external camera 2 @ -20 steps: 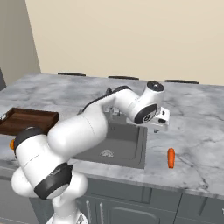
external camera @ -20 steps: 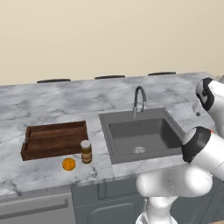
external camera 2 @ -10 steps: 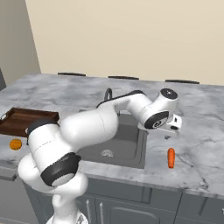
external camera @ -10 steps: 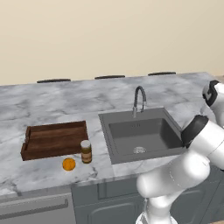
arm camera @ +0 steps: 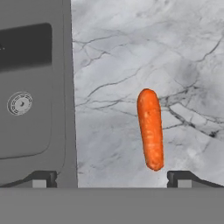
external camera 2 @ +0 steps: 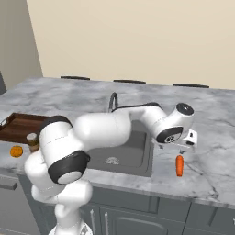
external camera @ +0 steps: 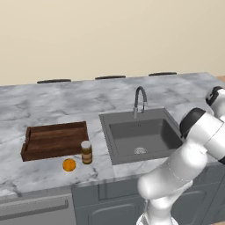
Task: Pick up all produce items and place them in the sink. Turn on the sink faucet to wash them. Then turn the sink off and put them in the tray.
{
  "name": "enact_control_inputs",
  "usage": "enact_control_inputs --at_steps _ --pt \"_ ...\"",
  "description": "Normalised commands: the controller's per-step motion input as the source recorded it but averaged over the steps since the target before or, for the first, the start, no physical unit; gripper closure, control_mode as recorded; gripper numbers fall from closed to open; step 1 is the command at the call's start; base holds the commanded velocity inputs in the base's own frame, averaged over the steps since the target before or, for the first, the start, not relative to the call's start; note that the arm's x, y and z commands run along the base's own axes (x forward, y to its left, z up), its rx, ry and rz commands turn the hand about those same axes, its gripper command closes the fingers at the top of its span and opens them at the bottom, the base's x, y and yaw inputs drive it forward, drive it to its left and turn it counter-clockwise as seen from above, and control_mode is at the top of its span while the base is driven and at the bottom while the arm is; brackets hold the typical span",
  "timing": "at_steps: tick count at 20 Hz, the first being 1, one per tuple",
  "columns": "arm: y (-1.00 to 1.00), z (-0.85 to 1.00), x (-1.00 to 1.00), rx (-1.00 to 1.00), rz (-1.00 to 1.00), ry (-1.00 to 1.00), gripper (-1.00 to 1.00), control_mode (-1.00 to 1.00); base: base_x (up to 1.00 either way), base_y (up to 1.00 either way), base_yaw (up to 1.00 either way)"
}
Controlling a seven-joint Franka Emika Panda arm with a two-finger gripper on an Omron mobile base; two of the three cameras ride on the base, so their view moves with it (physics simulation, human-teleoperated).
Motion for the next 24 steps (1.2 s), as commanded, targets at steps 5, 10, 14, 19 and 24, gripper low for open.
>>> enact_control_inputs --at_steps 5,10,14,19,24 --pt "-0.32 -0.32 0.00 0.00 0.00 0.00 -1.00 -1.00 0.00 0.00 0.00" --pt "-0.28 -0.23 0.03 0.00 0.00 0.02 -1.00 -1.00 0.00 0.00 0.00" --pt "-0.20 -0.21 0.08 0.00 0.00 0.00 -1.00 -1.00 0.00 0.00 0.00" --pt "-0.11 -0.16 0.09 0.00 0.00 0.00 -1.00 -1.00 0.00 0.00 0.00" --pt "-0.03 -0.06 0.03 0.00 0.00 0.00 -1.00 -1.00 0.00 0.00 0.00"
